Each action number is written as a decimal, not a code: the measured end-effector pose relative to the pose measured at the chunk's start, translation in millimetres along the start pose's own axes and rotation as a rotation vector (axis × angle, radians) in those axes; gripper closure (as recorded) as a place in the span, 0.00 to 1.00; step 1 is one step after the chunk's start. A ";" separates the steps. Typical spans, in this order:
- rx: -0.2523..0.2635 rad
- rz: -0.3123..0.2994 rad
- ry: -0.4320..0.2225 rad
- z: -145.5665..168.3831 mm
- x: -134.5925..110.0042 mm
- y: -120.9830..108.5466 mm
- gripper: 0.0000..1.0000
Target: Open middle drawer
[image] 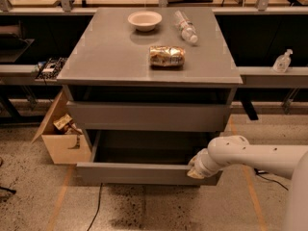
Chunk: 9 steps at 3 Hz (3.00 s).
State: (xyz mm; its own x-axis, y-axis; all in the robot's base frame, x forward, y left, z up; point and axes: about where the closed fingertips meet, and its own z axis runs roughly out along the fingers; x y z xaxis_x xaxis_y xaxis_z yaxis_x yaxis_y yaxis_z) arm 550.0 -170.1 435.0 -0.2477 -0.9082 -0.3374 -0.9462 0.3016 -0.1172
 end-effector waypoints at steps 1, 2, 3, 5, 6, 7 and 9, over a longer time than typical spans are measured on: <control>0.000 0.000 0.000 -2.0 -0.7 -0.3 1.00; -0.001 0.015 0.000 0.1 11.5 28.4 1.00; -0.001 0.016 0.000 -5.2 10.9 30.7 1.00; -0.003 0.040 -0.004 -6.1 19.8 55.5 1.00; -0.003 0.040 -0.004 -12.4 17.5 54.7 1.00; -0.002 0.040 -0.004 -13.5 17.2 54.6 1.00; -0.002 0.044 -0.006 -13.0 18.4 58.4 1.00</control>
Offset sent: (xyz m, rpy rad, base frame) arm -0.2246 -0.0163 -0.0677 0.0230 0.0372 -0.1029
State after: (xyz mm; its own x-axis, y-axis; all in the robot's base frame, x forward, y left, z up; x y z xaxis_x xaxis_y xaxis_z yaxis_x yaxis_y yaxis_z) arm 487.5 -173.0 434.1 -0.2879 -0.8923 -0.3478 -0.9348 0.3407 -0.1001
